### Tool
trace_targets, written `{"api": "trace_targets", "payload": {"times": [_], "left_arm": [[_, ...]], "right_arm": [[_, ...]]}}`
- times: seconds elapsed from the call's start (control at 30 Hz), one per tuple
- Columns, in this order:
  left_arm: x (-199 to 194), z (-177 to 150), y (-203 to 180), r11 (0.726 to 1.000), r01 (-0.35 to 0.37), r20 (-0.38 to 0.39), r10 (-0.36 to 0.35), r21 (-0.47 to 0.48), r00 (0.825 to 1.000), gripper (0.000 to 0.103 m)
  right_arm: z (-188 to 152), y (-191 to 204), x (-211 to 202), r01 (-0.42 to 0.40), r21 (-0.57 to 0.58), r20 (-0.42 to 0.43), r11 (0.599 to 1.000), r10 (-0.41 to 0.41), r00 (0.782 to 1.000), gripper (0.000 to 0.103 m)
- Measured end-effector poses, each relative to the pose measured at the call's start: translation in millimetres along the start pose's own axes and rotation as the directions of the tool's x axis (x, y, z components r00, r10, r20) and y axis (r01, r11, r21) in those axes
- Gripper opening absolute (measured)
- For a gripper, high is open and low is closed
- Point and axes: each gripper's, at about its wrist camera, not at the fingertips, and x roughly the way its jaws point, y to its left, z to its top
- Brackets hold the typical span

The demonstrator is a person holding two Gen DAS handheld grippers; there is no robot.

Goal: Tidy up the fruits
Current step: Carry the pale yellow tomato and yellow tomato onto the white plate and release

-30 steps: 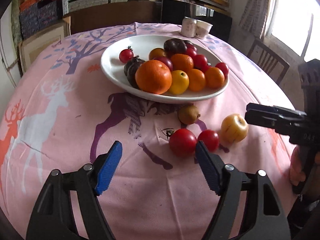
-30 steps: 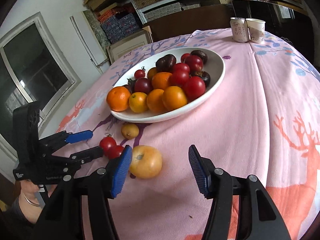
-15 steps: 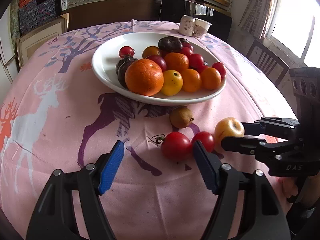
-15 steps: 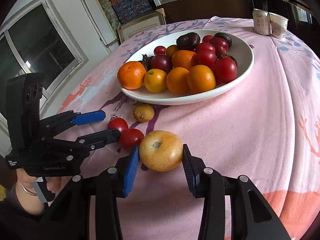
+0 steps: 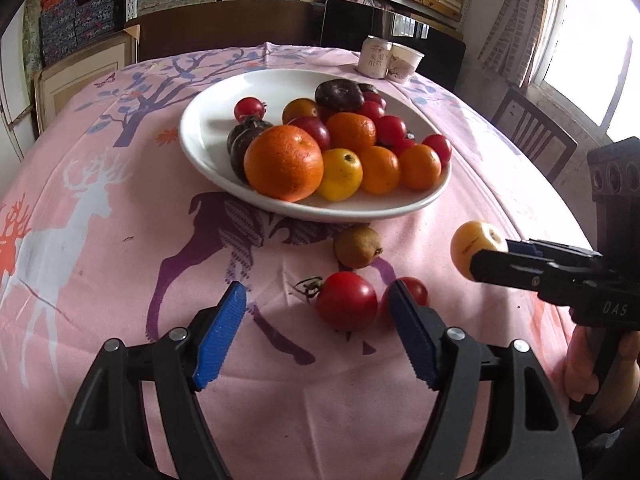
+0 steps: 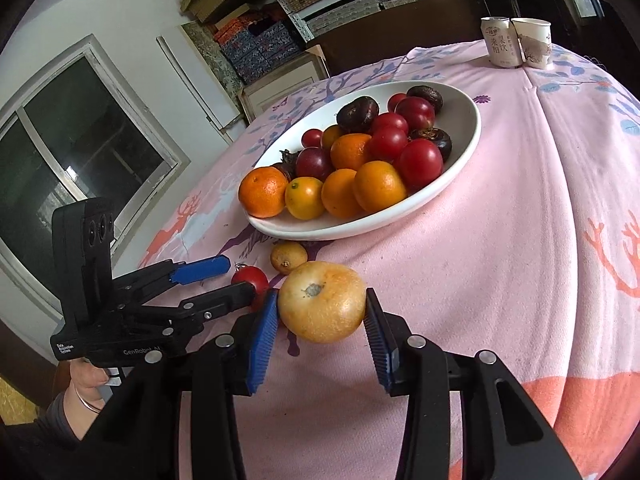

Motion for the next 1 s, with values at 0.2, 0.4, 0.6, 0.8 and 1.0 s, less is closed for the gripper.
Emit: {"api": "trace_targets", "payload": {"times": [0.2, 0.4, 0.6, 0.8, 1.0], "left_arm": [[6.1, 3.8, 25.0, 0.987, -0.005, -0.023, 0.001, -0.159, 1.0, 0.076], [-8.8, -11.7, 31.3, 0.979, 0.03, -0.057, -0.042, -0.199, 0.998, 0.075], [-33.4, -26.9, 9.1, 0.992, 0.084, -0.045, -0.089, -0.095, 0.995, 0.074], [-25.5, -20.5, -14.6, 1.0, -0.01, -0.001, 0.01, 0.022, 1.0, 0.075], [-5.0, -17.0, -15.8, 0.998, -0.017, -0.048, 0.02, 0.059, 0.999, 0.039]], "right_arm": [[0.8, -2.9, -2.1, -0.008, 0.012, 0.011, 1.0, 0.008, 1.0, 0.043], [0.9, -2.5, -3.1, -0.018, 0.01, 0.019, 1.0, 0.017, 1.0, 0.043], [0.5, -2.8, -4.8, -0.022, 0.01, 0.027, 1.0, 0.021, 0.999, 0.043], [0.8, -2.3, -4.9, -0.016, 0.009, 0.031, 1.0, 0.016, 0.999, 0.043], [0.0, -3.7, -6.7, -0.025, 0.015, 0.036, 1.0, 0.024, 0.999, 0.043]]}}
